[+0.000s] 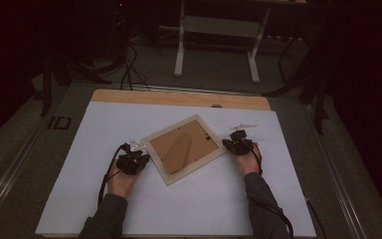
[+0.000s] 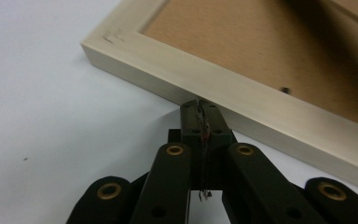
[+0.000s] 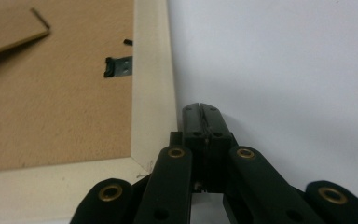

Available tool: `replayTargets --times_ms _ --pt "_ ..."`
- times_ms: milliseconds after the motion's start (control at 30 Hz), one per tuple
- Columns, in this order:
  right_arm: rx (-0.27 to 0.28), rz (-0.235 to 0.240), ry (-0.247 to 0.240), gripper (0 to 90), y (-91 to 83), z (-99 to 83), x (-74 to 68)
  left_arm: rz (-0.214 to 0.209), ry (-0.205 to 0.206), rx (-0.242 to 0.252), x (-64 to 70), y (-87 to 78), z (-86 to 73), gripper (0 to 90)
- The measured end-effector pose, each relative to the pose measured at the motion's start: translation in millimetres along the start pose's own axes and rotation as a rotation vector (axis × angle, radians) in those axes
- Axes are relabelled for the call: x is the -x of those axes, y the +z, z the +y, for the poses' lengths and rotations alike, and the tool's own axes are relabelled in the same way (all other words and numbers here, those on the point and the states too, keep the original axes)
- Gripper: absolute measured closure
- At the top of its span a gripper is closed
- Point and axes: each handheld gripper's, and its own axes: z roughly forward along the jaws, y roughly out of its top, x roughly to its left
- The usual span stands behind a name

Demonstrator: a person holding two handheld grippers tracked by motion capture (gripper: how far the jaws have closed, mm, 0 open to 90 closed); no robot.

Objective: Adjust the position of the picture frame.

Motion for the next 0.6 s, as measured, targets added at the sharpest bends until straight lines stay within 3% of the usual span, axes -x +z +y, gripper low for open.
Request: replayTargets --times_ms 300,600 --pt "-0.053 0.035 -0.052 90.0 -12.9 -8.7 -8.0 -0.028 -0.034 0.016 -0.4 -0.3 -3.2 90.0" --pt "-0.046 0.057 -0.058 90.0 -26.4 -24.8 -14.1 -0.036 -0.029 0.019 1.4 -1.9 -5.3 90.0"
